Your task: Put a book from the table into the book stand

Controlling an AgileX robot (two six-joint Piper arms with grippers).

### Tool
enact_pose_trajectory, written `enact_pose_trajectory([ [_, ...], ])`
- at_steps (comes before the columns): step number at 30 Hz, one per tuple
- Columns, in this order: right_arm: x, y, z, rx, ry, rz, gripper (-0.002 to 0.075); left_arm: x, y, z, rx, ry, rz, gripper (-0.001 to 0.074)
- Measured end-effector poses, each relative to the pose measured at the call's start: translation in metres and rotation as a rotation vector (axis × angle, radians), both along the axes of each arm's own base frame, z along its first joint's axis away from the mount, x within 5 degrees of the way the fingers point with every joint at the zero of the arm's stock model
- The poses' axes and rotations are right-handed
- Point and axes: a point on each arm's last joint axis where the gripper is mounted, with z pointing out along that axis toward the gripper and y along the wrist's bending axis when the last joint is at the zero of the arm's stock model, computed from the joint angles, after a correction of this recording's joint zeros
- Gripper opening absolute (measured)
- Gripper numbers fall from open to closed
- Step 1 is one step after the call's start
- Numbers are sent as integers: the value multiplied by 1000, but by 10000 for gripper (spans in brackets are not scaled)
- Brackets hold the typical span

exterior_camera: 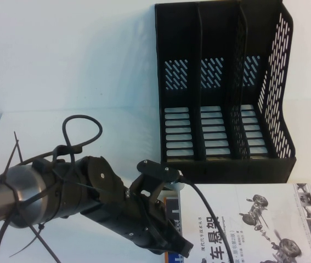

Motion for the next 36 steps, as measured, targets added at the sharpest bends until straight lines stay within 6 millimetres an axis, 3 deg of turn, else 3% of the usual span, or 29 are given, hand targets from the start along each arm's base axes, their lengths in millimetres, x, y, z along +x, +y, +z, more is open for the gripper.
enact_pose_trajectory([
  [22, 3, 8, -3, 90, 49, 32, -2, 3, -7, 3, -68, 14, 32, -3],
  [28, 20, 13, -5, 119, 126, 69, -2, 4, -14, 9, -77, -21, -3, -3],
  [36, 65, 15, 14, 77, 216, 143, 11, 6, -10, 7, -7, -53, -26, -3],
])
